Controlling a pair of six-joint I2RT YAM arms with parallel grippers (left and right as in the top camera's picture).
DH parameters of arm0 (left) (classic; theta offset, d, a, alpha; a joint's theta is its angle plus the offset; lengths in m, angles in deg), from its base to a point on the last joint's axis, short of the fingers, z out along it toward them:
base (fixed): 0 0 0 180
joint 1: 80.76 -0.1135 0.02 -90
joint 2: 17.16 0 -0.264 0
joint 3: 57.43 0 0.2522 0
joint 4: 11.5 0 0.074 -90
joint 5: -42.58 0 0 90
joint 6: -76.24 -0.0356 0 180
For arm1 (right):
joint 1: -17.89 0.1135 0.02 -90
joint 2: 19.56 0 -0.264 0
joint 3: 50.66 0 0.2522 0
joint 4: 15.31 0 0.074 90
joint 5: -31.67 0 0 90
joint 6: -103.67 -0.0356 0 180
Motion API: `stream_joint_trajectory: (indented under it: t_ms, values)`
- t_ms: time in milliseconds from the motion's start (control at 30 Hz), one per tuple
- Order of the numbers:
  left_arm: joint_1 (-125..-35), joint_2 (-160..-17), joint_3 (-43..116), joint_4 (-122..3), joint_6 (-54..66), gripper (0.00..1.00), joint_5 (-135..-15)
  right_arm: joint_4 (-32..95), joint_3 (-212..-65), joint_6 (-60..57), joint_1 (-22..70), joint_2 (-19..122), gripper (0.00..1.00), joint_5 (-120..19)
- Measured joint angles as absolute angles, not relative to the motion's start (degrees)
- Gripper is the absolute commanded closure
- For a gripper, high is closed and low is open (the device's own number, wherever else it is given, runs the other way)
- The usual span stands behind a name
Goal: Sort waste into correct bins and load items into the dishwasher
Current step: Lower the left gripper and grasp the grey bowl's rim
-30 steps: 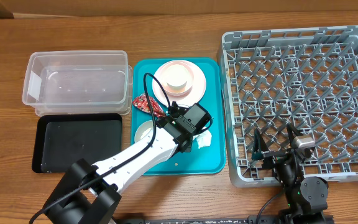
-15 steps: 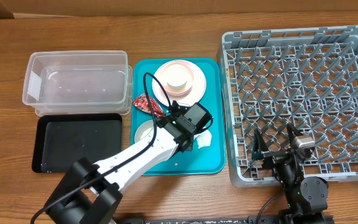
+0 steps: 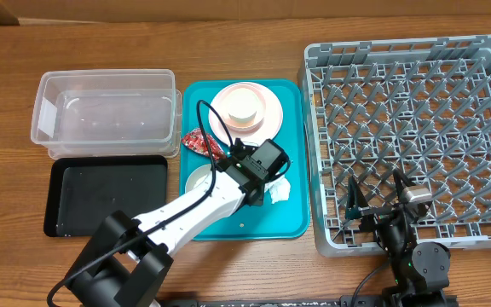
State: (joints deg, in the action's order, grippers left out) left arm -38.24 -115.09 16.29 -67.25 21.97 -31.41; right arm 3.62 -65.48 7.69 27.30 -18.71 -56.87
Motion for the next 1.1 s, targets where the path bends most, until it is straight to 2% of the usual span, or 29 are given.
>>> stream_joint_trajectory:
  t_ms: [200, 733, 1100]
  values:
    - [-40.1, -115.7, 16.3, -67.3, 22.2, 0.96, -32.9, 3.6, -65.5, 7.7, 27.3, -18.7, 0.0, -56.9]
    - [-40.4, -115.7, 16.4, -67.8, 22.3, 0.96, -33.0, 3.6, -65.5, 7.7, 27.3, -18.7, 0.0, -56.9]
    - [-40.4, -115.7, 19.2, -72.9, 19.9, 0.96, -33.9, 3.6, -65.5, 7.7, 27.3, -18.7, 0.0, -56.9]
